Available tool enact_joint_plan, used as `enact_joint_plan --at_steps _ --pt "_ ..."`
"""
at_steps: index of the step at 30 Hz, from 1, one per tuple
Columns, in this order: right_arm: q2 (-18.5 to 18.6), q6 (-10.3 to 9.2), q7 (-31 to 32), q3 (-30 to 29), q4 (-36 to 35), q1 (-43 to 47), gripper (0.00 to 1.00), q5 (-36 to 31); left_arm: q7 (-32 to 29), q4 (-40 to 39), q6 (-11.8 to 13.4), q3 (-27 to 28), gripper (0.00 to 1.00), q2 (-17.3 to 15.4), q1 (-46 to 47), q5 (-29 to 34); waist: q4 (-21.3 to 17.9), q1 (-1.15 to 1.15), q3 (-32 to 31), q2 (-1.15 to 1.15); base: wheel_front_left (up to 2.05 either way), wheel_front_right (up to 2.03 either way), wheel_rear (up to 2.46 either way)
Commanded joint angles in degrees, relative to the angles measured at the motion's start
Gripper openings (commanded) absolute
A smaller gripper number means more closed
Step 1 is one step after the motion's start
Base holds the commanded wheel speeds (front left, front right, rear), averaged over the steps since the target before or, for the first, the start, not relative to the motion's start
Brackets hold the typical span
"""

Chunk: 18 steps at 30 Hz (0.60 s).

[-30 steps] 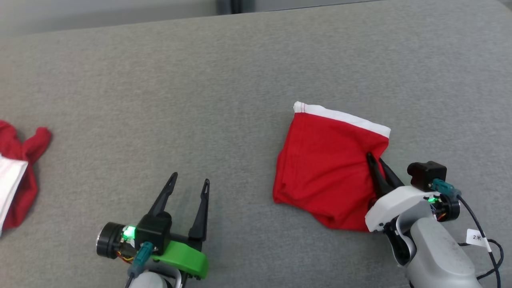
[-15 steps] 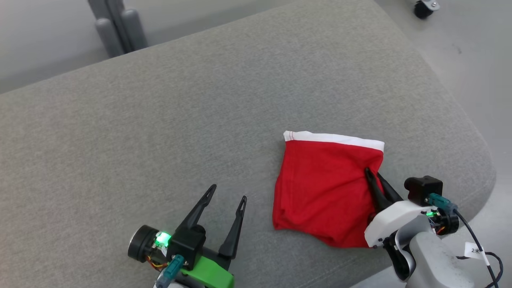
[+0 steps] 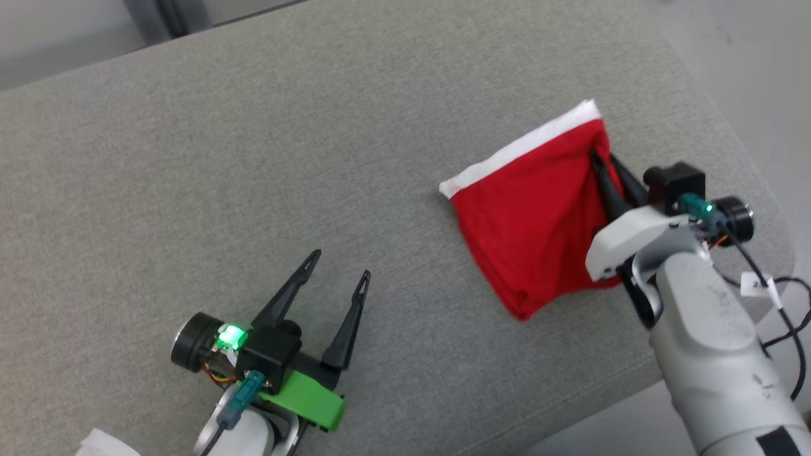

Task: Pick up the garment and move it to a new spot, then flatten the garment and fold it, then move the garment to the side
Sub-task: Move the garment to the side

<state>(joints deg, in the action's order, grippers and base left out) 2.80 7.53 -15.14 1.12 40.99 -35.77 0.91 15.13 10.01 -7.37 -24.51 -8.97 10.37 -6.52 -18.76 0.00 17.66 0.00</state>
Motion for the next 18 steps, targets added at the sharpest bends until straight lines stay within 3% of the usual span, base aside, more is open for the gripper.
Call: enact_joint_plan --at_steps 1,10,18 --pt "0.67 -0.09 0.01 -1.73 0.76 -2.9 0.0 -2.35 0.02 -0.44 -0.15 0.27 1.0 -0.88 1.87 -0.48 6.15 0.0 7.19 0.0 0.0 0.0 0.0" --pt "8.77 -0.1 2.65 -16.03 4.79 -14.16 0.0 -15.75 0.01 -2.68 -0.15 2.64 1.0 -2.16 6.76 -1.57 12.19 0.0 14.24 0.0 0.0 0.0 0.0" --pt "13.89 -0.09 5.9 -29.5 1.22 -17.35 0.0 -26.27 0.01 -2.87 -0.15 3.32 1.0 -1.9 8.81 -2.09 15.13 0.0 16.52 0.0 0.0 0.0 0.0"
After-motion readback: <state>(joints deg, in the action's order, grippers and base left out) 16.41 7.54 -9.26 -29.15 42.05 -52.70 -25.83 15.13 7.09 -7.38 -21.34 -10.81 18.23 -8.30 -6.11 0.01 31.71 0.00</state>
